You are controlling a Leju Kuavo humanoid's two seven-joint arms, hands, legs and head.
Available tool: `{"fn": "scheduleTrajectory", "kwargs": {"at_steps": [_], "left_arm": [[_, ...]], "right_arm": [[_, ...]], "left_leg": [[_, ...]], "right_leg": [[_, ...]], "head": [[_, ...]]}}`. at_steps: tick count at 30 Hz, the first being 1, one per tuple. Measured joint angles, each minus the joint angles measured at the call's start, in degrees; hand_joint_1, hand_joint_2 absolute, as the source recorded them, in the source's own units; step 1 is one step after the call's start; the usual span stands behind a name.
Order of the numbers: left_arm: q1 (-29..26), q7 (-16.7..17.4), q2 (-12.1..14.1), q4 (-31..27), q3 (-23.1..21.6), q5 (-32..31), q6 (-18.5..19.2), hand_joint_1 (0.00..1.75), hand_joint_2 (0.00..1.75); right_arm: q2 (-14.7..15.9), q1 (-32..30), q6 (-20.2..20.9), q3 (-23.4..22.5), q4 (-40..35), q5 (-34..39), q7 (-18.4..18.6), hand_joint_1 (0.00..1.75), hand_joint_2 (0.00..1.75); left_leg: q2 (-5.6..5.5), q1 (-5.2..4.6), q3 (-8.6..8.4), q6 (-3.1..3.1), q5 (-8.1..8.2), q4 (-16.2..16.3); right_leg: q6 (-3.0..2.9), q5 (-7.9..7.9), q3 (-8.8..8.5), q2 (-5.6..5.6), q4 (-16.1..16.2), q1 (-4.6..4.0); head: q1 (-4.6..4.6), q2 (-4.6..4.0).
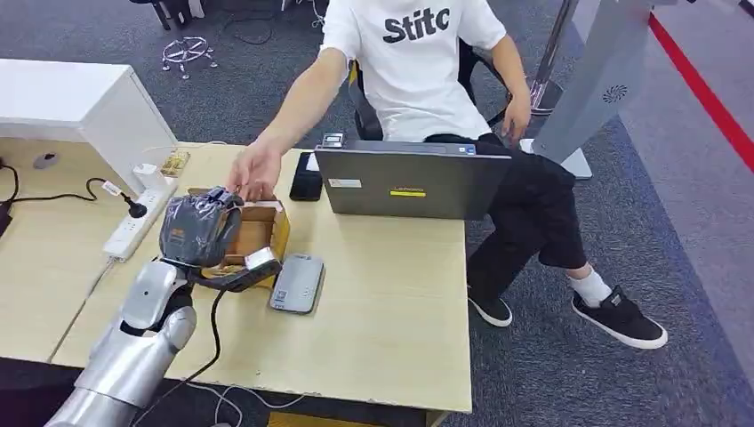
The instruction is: Pass the card to the sensor for recognition and then transmit it.
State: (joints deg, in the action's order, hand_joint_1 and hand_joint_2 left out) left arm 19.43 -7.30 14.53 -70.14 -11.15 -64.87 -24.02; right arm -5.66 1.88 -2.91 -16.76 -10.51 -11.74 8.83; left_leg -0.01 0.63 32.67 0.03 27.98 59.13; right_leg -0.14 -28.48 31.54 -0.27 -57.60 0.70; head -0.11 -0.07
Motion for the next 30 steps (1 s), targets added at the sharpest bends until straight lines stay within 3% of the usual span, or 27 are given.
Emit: {"fn": "scheduleTrajectory", "kwargs": {"at_steps": [10, 11, 12, 30], "left_arm": [[-0.34, -0.07, -0.24, -0.02, 0.04, -1.51, -0.06, 1.75, 1.75], [-0.33, -0.07, -0.28, -0.04, 0.04, -1.51, -0.06, 1.06, 1.75], [-0.34, -0.07, -0.31, -0.04, 0.04, -1.51, -0.06, 0.00, 1.75], [-2.09, -0.74, -1.12, -0.83, 0.02, -1.51, -0.02, 0.00, 1.75]], "right_arm": [[0.00, -0.01, -0.09, -0.11, 0.00, -0.31, 0.09, 0.00, 1.75], [0.00, 0.00, -0.09, -0.11, 0.00, -0.31, 0.09, 0.00, 1.75], [0.00, 0.00, -0.09, -0.11, 0.00, -0.31, 0.11, 0.00, 1.75], [-0.02, -0.01, 0.17, -0.39, 0.00, -0.31, 0.22, 0.00, 1.75]], "left_leg": [[0.01, 0.00, 0.00, 0.00, 0.00, 0.00], [0.01, 0.00, 0.00, 0.00, 0.00, 0.00], [0.01, -0.01, 0.00, 0.00, 0.00, 0.00], [0.01, 0.00, 0.00, 0.01, -0.01, 0.00]], "right_leg": [[0.00, 0.00, 0.00, 0.00, 0.00, 0.00], [0.00, 0.00, 0.00, 0.00, 0.00, 0.00], [0.00, 0.00, 0.00, 0.00, 0.00, 0.00], [0.00, 0.00, 0.02, -0.01, 0.00, 0.00]], "head": [[-0.02, 0.00], [0.00, 0.00], [-0.02, 0.00], [0.00, 0.00]]}}
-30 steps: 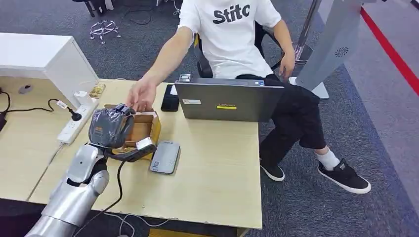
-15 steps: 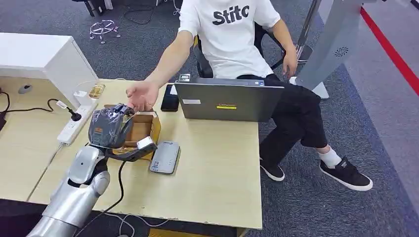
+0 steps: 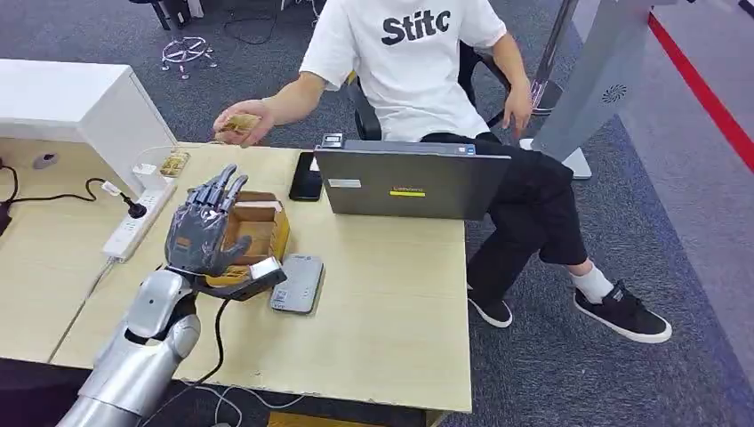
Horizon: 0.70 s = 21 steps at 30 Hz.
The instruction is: Pass the card to the sensor for recognition and then transmit it.
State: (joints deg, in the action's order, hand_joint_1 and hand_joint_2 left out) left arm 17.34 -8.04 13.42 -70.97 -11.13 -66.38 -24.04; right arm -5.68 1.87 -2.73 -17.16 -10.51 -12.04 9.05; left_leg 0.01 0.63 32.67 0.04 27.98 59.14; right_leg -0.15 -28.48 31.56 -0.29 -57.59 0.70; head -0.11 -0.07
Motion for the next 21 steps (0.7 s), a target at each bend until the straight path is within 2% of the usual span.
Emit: {"fn": "scheduleTrajectory", "kwargs": {"at_steps": [3, 7, 9, 11, 15, 21], "left_arm": [[-0.28, -0.77, -0.24, -0.33, 0.00, 1.10, 0.59, 0.00, 1.75], [-2.32, -3.49, -1.53, -2.46, -0.93, 4.06, 5.65, 0.00, 1.75], [-3.79, -3.58, -2.12, -3.34, -2.41, 4.35, 7.54, 0.00, 1.75], [-4.73, -3.58, -2.84, -3.89, -3.24, 4.37, 7.91, 0.00, 1.75], [-5.14, -3.58, -3.17, -4.50, -4.35, 4.37, 8.72, 0.00, 1.75], [-5.60, -2.07, -3.23, -4.48, -8.26, 3.30, 12.50, 0.00, 1.75]], "right_arm": [[0.00, 0.01, 0.00, -0.07, 0.00, 0.02, 0.00, 0.00, 1.75], [-0.13, -0.01, 0.07, -0.41, 0.00, 0.37, 0.02, 0.00, 1.75], [-0.15, 0.00, 0.07, -0.63, 0.00, 0.42, 0.00, 0.00, 1.75], [-0.20, 0.00, 0.07, -0.81, 0.00, 0.42, 0.00, 0.00, 1.75], [-0.26, -0.02, 0.07, -1.11, 0.02, 0.37, 0.02, 0.00, 1.75], [-0.31, -0.01, 0.24, -1.46, 0.00, -0.24, 0.02, 0.00, 1.75]], "left_leg": [[0.00, 0.00, 0.00, 0.00, 0.00, 0.00], [0.01, -0.01, -0.01, 0.00, 0.01, 0.00], [0.00, -0.01, 0.00, 0.00, 0.01, 0.00], [0.01, -0.01, 0.00, 0.00, 0.01, 0.00], [0.01, -0.01, 0.00, 0.00, 0.00, 0.00], [0.00, 0.00, 0.00, 0.00, 0.00, 0.00]], "right_leg": [[0.00, 0.00, 0.00, 0.00, 0.00, 0.00], [0.00, 0.00, 0.01, 0.00, 0.02, 0.01], [0.00, 0.00, 0.01, 0.00, 0.02, 0.00], [0.00, 0.00, 0.02, -0.01, 0.02, 0.00], [0.00, 0.00, 0.02, 0.00, 0.02, 0.00], [0.00, 0.00, 0.01, 0.01, 0.01, 0.00]], "head": [[0.00, 0.00], [0.00, 0.00], [0.00, 0.00], [0.00, 0.00], [-0.02, 0.00], [0.00, 0.00]]}}
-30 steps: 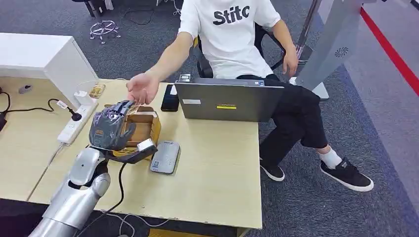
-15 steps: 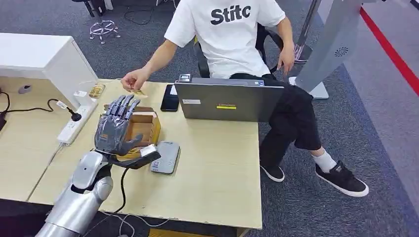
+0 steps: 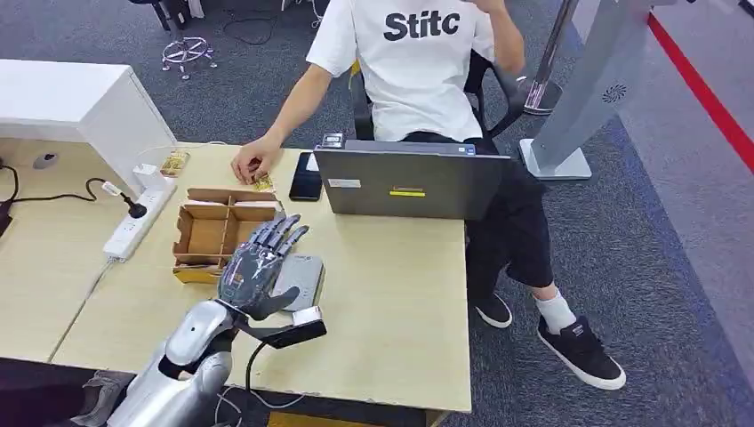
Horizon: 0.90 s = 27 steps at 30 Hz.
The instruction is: Pass the card to the sensor for recognition and then transmit it.
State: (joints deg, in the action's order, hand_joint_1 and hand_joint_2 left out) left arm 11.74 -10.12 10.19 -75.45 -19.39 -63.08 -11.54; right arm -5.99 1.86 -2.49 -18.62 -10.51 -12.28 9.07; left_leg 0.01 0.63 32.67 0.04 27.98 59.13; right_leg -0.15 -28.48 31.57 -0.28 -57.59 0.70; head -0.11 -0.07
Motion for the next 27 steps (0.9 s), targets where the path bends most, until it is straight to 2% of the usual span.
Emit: {"fn": "scheduleTrajectory", "kwargs": {"at_steps": [5, 12, 27], "left_arm": [[0.03, 2.84, 0.52, 0.20, -0.98, -0.24, 1.44, 0.00, 1.75], [1.29, 8.91, 2.25, 2.84, -1.07, -7.04, 1.31, 0.00, 1.75], [3.33, 11.82, 4.87, 9.05, -0.72, -9.64, 1.63, 0.00, 1.75]], "right_arm": [[0.00, -0.01, 0.00, -0.17, 0.00, -0.44, 0.02, 0.00, 1.75], [0.00, 0.00, 0.04, -0.57, 0.00, -1.33, 0.22, 0.00, 1.75], [0.00, -0.01, 0.35, -1.27, 0.00, -2.21, 0.52, 0.00, 1.75]], "left_leg": [[0.01, 0.00, 0.00, 0.00, 0.00, 0.00], [0.01, 0.01, -0.01, 0.01, 0.00, 0.00], [0.00, 0.00, 0.00, 0.02, -0.01, 0.00]], "right_leg": [[0.00, 0.00, 0.01, -0.01, 0.00, 0.00], [0.00, 0.00, 0.01, -0.01, -0.01, 0.00], [-0.01, 0.00, 0.01, 0.00, -0.01, 0.00]], "head": [[0.00, 0.00], [-0.02, 0.00], [0.00, 0.00]]}}
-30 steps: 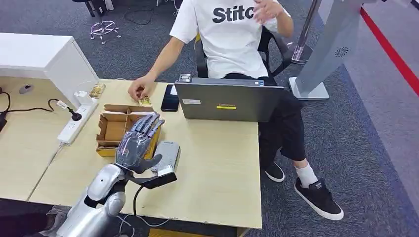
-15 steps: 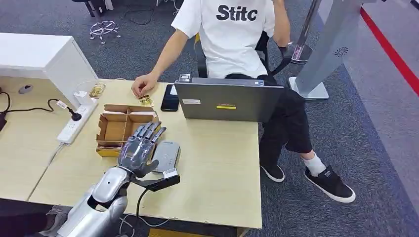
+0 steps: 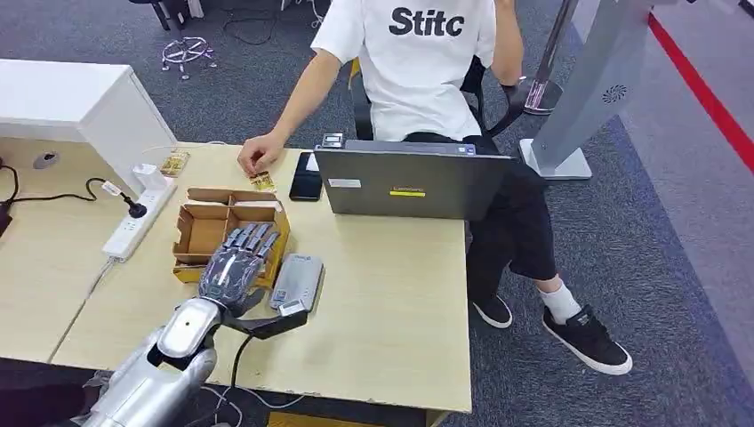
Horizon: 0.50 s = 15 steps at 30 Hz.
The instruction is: Pass the card to the sensor for recognition and then transmit it.
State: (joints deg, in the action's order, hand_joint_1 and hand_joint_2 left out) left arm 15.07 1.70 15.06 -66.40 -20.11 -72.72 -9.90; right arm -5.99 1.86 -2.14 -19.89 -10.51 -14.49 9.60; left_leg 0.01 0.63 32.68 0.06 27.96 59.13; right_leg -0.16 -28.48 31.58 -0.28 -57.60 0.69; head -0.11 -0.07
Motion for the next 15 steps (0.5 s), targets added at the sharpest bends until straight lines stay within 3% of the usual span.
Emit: {"fn": "scheduleTrajectory", "kwargs": {"at_steps": [15], "left_arm": [[0.40, 1.14, 0.90, 0.02, 0.94, -0.24, 1.99, 0.00, 1.75]], "right_arm": [[0.00, -0.01, -0.02, -0.61, 0.00, -0.29, 0.00, 0.00, 1.75]], "left_leg": [[0.00, 0.00, 0.00, 0.01, 0.00, 0.00]], "right_leg": [[0.00, 0.00, 0.00, -0.01, 0.00, 0.00]], "head": [[0.00, 0.00]]}}
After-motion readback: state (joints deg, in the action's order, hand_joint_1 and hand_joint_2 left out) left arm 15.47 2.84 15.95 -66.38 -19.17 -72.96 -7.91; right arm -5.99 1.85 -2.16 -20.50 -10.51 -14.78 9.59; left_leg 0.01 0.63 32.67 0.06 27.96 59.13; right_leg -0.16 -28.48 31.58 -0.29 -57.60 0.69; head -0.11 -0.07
